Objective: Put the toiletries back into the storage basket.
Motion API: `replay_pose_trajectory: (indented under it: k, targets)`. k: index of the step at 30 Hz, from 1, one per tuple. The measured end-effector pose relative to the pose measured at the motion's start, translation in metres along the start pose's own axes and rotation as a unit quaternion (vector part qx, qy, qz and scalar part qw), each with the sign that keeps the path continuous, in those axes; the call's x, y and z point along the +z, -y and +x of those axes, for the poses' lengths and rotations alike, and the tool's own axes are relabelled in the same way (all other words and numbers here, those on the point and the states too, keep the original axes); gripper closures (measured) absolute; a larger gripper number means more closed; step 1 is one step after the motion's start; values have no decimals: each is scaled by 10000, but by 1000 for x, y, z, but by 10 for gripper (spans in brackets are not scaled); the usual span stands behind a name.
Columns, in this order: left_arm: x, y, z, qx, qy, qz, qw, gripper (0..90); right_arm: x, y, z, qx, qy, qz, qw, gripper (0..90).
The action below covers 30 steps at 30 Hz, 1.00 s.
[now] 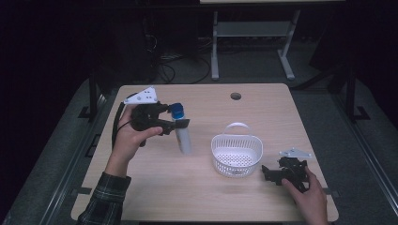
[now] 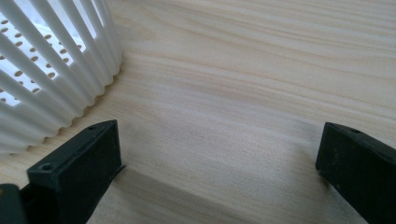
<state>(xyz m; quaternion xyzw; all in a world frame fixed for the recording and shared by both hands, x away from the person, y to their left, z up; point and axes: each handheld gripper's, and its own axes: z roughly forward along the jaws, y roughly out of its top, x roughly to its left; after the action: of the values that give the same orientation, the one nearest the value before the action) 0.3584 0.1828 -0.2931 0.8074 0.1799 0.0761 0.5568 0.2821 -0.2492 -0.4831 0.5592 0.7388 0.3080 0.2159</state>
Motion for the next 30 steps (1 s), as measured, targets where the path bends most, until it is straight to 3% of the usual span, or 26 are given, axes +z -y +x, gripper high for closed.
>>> replay_pose_trajectory:
  k: [30]
  targets:
    - [41, -37, -23, 308, 523, -196, 9980, 364, 0, 0, 0, 2, 3, -5, 10000, 0]
